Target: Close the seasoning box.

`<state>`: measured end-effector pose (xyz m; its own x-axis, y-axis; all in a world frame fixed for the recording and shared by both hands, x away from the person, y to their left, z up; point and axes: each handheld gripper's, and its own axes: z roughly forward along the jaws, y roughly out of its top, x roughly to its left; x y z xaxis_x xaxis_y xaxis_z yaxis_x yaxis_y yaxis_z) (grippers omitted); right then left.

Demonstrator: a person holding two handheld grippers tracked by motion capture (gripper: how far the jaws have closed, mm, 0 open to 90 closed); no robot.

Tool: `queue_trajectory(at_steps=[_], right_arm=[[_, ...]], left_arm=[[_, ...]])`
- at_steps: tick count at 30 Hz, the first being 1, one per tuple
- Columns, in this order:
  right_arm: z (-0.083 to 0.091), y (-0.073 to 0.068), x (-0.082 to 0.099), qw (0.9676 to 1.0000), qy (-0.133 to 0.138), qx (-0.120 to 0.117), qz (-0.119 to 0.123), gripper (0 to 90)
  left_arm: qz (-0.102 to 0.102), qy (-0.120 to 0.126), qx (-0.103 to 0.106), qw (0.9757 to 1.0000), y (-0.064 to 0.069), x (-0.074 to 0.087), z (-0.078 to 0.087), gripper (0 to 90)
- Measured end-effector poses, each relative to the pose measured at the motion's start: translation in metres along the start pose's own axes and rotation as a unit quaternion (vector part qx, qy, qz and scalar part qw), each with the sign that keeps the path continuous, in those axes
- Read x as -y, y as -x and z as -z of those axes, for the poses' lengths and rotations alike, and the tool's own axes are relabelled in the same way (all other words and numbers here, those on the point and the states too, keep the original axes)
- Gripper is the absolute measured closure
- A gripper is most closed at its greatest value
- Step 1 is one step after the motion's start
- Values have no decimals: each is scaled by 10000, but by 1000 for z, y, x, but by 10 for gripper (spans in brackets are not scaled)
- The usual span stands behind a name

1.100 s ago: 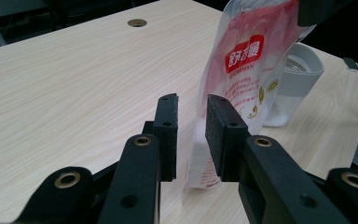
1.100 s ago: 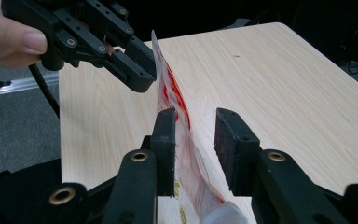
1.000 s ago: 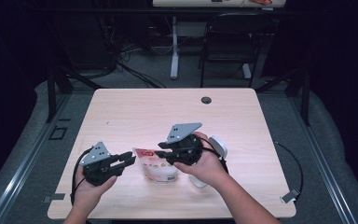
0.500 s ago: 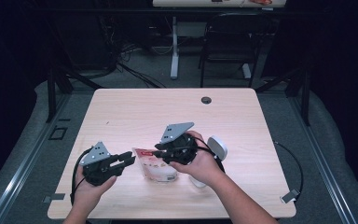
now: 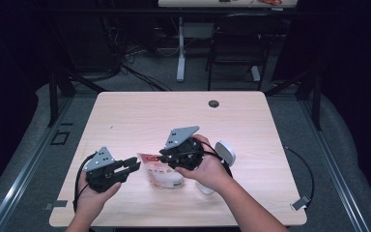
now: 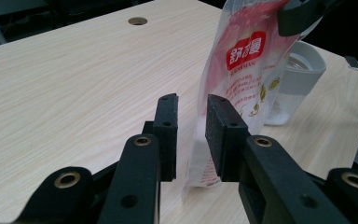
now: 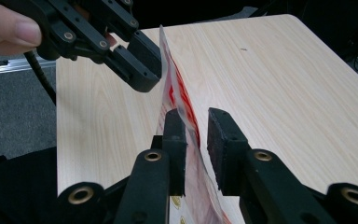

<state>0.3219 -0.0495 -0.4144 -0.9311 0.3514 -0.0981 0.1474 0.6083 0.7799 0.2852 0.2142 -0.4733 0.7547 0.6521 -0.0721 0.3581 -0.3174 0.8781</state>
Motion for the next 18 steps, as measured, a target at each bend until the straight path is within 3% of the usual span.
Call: queue_trajectory(at_steps=[18], right_arm=[[-4,-5,-10,9990,-365,103,221,804]], left_arm=[[-4,-9,-12,10000,0,0,0,745]])
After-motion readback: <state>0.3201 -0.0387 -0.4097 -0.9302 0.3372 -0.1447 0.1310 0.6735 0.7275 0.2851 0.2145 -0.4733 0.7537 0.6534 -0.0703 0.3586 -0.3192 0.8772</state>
